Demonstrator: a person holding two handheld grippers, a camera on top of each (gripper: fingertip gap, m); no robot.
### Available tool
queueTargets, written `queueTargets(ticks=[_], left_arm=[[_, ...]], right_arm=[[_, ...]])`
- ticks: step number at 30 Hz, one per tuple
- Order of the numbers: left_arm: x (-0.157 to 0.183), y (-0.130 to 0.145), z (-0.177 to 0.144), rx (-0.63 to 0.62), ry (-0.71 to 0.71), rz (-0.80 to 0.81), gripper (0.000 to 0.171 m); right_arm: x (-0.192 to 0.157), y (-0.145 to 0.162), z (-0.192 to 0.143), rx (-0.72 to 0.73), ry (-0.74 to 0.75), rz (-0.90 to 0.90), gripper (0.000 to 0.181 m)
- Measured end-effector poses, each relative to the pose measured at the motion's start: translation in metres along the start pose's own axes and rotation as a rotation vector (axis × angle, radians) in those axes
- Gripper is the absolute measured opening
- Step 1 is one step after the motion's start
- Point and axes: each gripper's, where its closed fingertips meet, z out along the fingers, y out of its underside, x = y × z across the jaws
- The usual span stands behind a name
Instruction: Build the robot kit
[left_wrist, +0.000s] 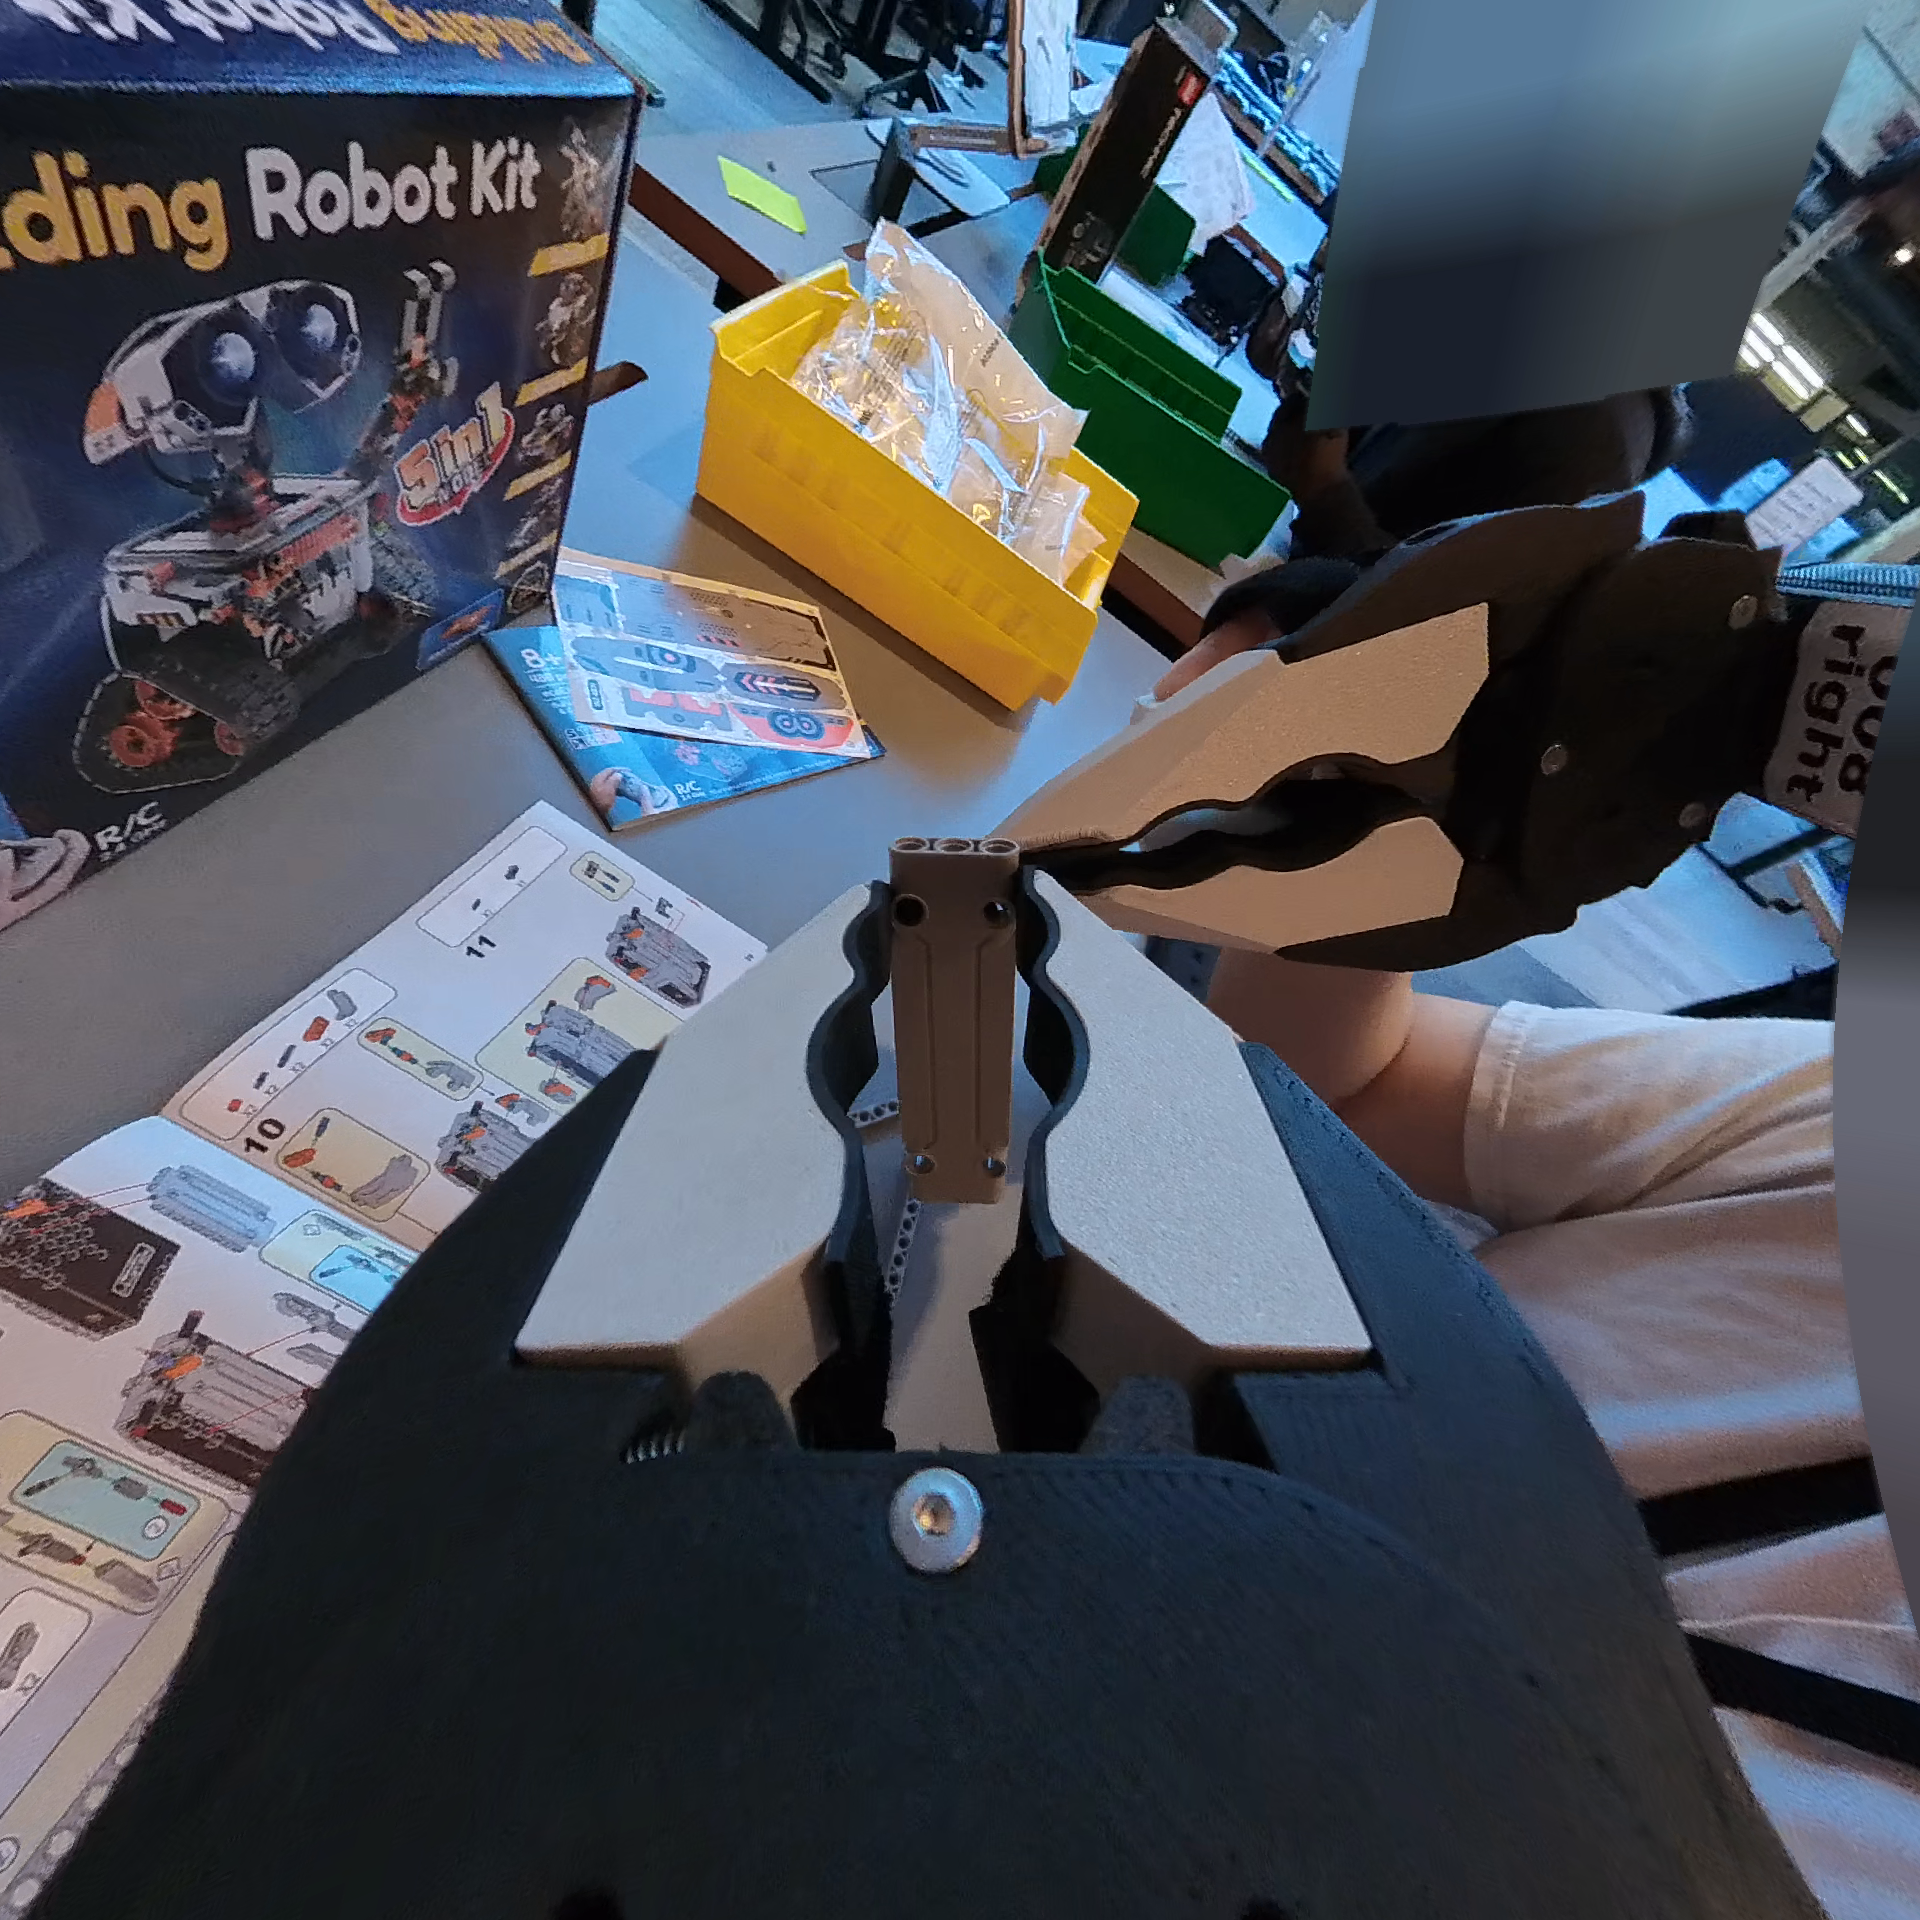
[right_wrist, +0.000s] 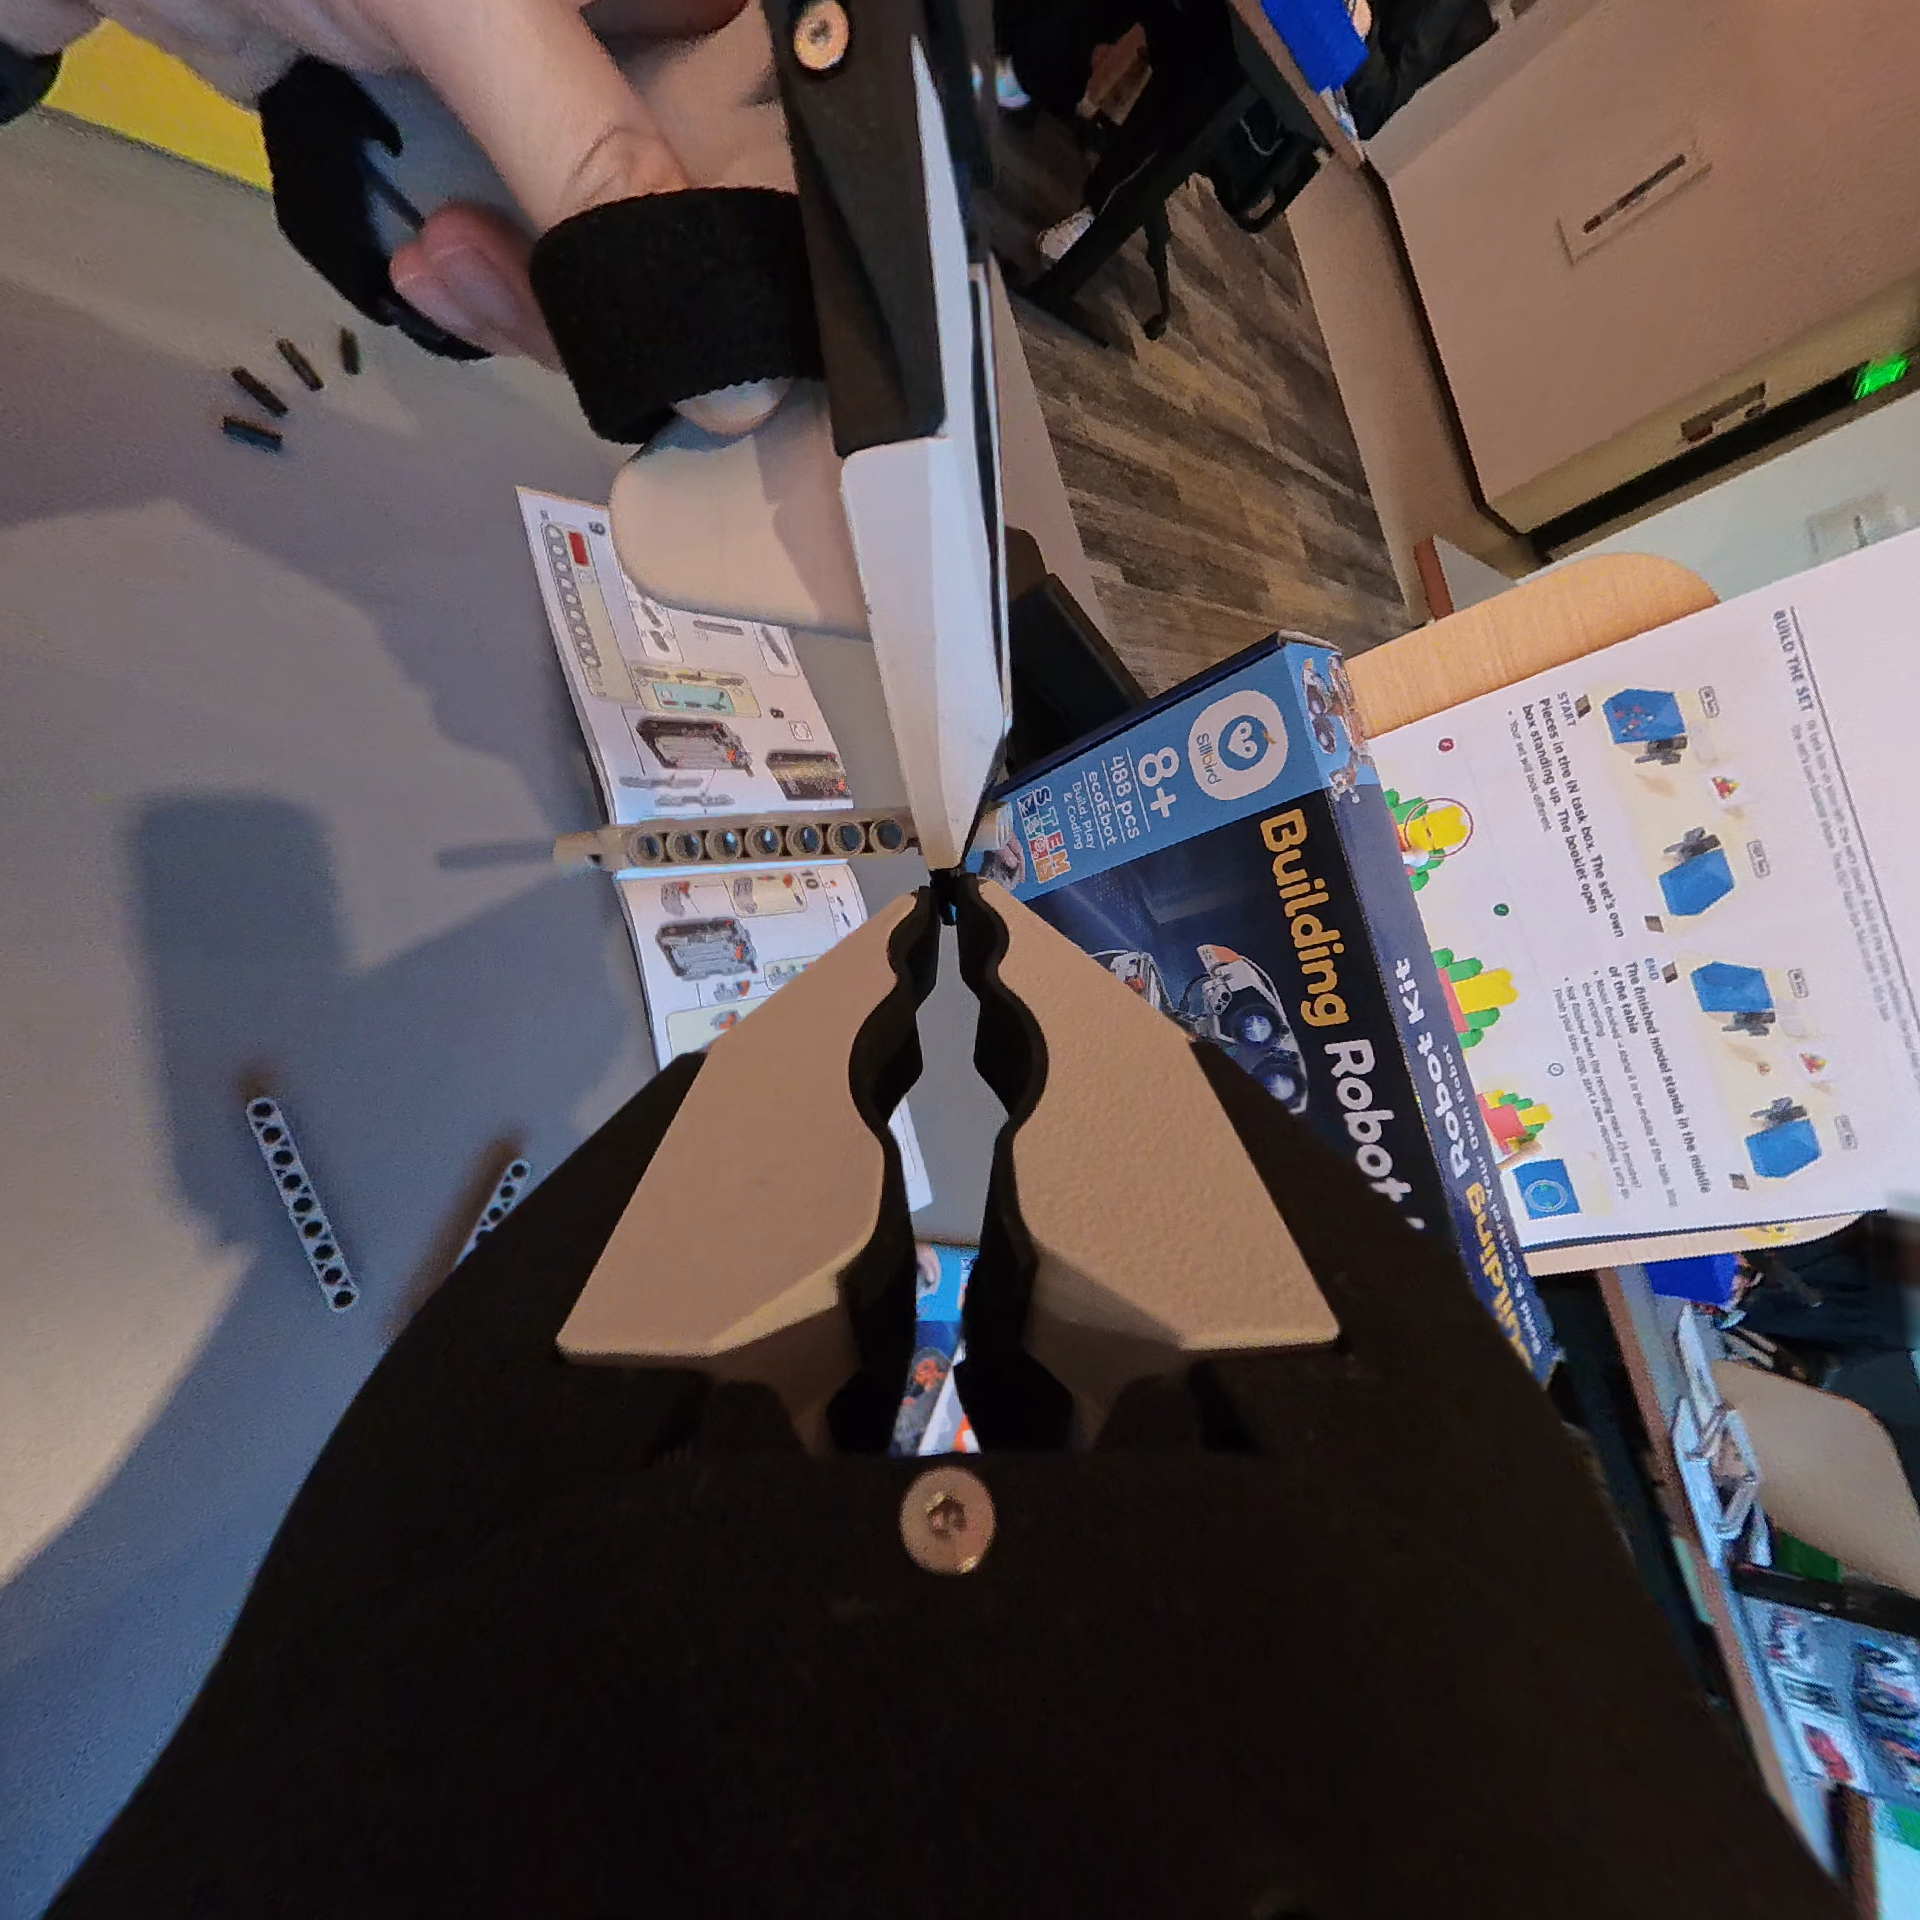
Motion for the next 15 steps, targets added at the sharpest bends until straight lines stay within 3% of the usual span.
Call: queueTargets(ticks=[15], left_arm=[[-0.003,-0.015,-0.005,0.1,-0.005,-0.031,0.022]], right_arm=[[0.012,-0.005,0.003,0.042,0.047,0.165,0.002]])
